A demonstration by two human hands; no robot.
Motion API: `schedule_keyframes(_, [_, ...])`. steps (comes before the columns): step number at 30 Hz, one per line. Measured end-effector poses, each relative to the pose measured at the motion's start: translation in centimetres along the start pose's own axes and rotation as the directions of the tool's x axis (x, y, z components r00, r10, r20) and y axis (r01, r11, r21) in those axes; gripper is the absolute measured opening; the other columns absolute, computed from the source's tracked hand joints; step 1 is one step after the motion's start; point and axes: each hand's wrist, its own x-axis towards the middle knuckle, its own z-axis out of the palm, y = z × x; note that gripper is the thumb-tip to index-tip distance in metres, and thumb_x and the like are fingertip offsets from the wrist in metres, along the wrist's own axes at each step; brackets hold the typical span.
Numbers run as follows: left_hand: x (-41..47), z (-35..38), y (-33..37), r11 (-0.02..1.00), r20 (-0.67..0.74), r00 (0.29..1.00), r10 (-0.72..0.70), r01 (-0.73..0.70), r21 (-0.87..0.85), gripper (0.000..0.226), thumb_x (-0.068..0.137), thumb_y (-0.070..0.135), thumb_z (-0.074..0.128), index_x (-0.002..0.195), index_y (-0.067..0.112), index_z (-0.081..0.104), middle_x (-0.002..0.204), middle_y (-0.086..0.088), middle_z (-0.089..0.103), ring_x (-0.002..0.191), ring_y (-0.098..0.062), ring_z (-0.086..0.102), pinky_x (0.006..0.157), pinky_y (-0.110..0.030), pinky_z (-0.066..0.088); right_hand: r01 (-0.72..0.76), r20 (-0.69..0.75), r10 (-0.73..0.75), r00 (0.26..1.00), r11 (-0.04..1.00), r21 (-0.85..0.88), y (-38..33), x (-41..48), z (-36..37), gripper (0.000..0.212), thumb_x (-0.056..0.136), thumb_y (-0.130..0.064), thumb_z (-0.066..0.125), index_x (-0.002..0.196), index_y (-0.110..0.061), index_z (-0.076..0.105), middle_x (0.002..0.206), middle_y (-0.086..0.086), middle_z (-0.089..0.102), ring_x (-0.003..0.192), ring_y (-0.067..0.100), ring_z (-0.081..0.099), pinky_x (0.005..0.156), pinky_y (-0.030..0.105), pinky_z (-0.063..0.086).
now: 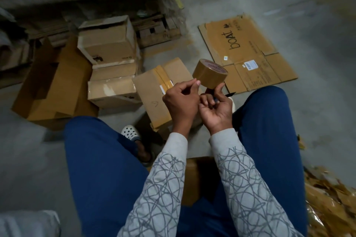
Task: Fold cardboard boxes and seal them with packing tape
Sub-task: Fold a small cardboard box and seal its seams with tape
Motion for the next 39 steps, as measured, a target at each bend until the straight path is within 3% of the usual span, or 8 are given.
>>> schedule_keyframes(9, [1.4,1.1,-1.0,0.995,0.093,0.995,-0.038,0.03,0.094,0.004,0.087,0.016,0.07,0.083,0.018,0.069,0.082,0.003,0.07,0.076,-0.012,0.065,0.069,-0.022,0.051,-0.007,-0.081,0.007,0.997,1.0,0.009,0.5,0.9,-0.9,0.007,0.076,-0.01,0.065,0.074,-0.017,0.064,0.055,-0.007,0.043,0.034,0.006,0.025,0.036,0.019,0.025])
schedule_keyframes(14, [0.8,2.1,-2.1,0.974,0.207,0.974,0.093,-0.132,0.185,0.01,0.088,0.008,0.062,0.091,0.011,0.054,0.092,-0.004,0.055,0.08,-0.016,0.052,0.064,-0.012,0.033,-0.024,-0.147,0.02,0.989,0.999,-0.027,0.6,0.8,-0.7,0.05,0.106,-0.015,0.051,0.06,-0.017,0.072,0.039,-0.006,0.032,0.031,0.005,0.031,0.038,0.015,0.04])
schedule_keyframes(18, [-0.4,2.1,-2.9,0.951,0.229,0.949,0.217,-0.259,0.17,0.008,0.085,0.005,0.06,0.091,0.008,0.054,0.09,-0.004,0.052,0.077,-0.014,0.049,0.066,-0.01,0.035,-0.024,-0.15,0.032,0.988,0.998,0.053,0.4,0.3,-0.7,0.048,0.107,-0.013,0.05,0.06,-0.011,0.064,0.038,-0.003,0.038,0.028,0.007,0.037,0.036,0.019,0.046])
schedule_keyframes(21, [-0.6,1.9,-3.3,0.95,0.196,0.95,0.243,-0.274,0.149,0.005,0.089,0.01,0.055,0.092,0.007,0.055,0.093,-0.007,0.053,0.079,-0.017,0.051,0.068,-0.022,0.042,-0.026,-0.161,0.027,0.987,1.0,0.008,0.6,0.8,-1.4,0.049,0.105,-0.018,0.054,0.057,-0.014,0.066,0.039,-0.006,0.031,0.03,0.004,0.029,0.036,0.016,0.041])
schedule_keyframes(28, [0.6,1.1,-2.6,0.973,0.093,0.973,-0.209,0.217,-0.083,0.029,0.073,0.026,0.091,0.079,0.016,0.065,0.083,0.008,0.071,0.073,-0.004,0.068,0.067,-0.021,0.056,-0.018,-0.16,0.0,0.987,0.994,-0.111,0.8,1.5,-1.9,0.05,0.104,-0.018,0.054,0.059,-0.018,0.077,0.044,-0.009,0.037,0.032,0.005,0.025,0.037,0.017,0.024])
schedule_keyframes(32, [2.0,0.7,-2.9,0.944,0.077,0.95,-0.302,0.309,-0.113,0.024,0.071,0.017,0.091,0.071,0.016,0.067,0.072,0.002,0.074,0.066,-0.013,0.072,0.07,-0.042,0.063,-0.022,-0.147,0.002,0.989,0.99,-0.141,1.0,1.4,-2.1,0.05,0.105,-0.014,0.051,0.064,-0.018,0.078,0.051,-0.012,0.049,0.032,0.004,0.026,0.04,0.018,0.022])
schedule_keyframes(36, [2.8,0.2,-2.3,0.892,0.099,0.91,-0.403,0.415,-0.179,0.041,0.071,0.005,0.09,0.101,0.012,0.063,0.074,-0.006,0.075,0.06,-0.017,0.07,0.063,-0.034,0.06,-0.035,-0.179,0.002,0.984,0.983,-0.18,1.4,1.4,-2.3,0.017,0.102,-0.019,0.058,0.086,-0.02,0.063,0.05,-0.011,0.042,0.034,0.005,0.025,0.044,0.018,0.021])
schedule_keyframes(39, [3.4,0.0,-2.7,0.845,0.192,0.864,-0.466,0.499,-0.192,0.058,0.073,0.007,0.089,0.124,0.013,0.063,0.073,0.0,0.076,0.063,-0.015,0.069,0.072,-0.034,0.062,-0.012,-0.187,-0.028,0.982,0.978,-0.206,1.6,1.4,-2.6,0.019,0.104,-0.018,0.056,0.085,-0.019,0.057,0.048,-0.012,0.042,0.033,0.004,0.026,0.039,0.016,0.023])
